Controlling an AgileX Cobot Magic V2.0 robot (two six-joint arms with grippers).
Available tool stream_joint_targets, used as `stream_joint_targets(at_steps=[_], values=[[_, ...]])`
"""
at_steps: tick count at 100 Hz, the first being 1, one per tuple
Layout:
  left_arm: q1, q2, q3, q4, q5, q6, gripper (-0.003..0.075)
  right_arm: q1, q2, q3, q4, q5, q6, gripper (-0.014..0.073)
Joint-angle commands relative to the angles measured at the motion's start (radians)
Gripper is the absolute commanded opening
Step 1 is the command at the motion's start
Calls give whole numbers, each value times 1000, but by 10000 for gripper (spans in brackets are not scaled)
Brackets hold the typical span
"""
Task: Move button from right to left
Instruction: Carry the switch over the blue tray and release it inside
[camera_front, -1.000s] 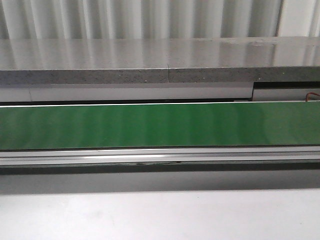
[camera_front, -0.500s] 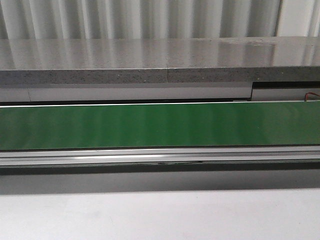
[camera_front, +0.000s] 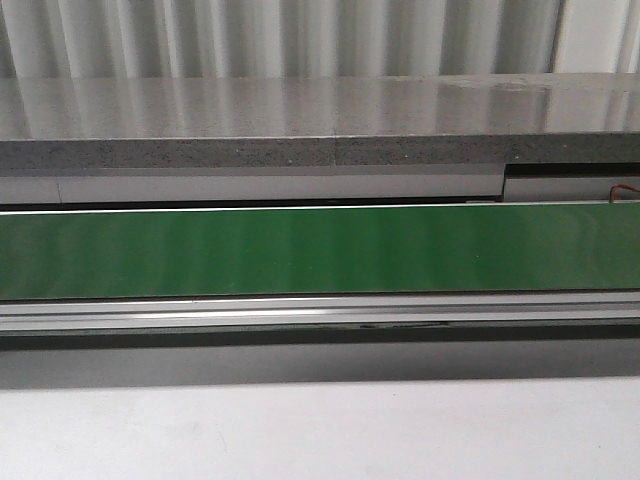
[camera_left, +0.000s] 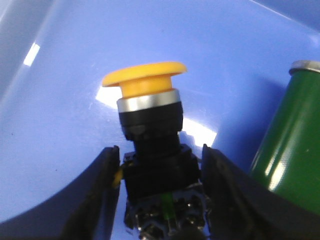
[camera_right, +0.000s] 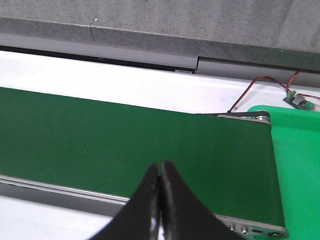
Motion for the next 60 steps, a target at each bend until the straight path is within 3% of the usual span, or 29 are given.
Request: stream_joint_targets(at_steps=[1, 44, 60], values=[[4, -24, -32, -12, -55, 3, -20, 3, 0, -28, 10, -58, -11, -67], [35, -3, -32, -37, -52, 3, -11, 3, 0, -28, 10, -58, -11, -67], [35, 4, -30, -80, -50, 53, 100, 3, 0, -28, 10, -58, -11, -67]])
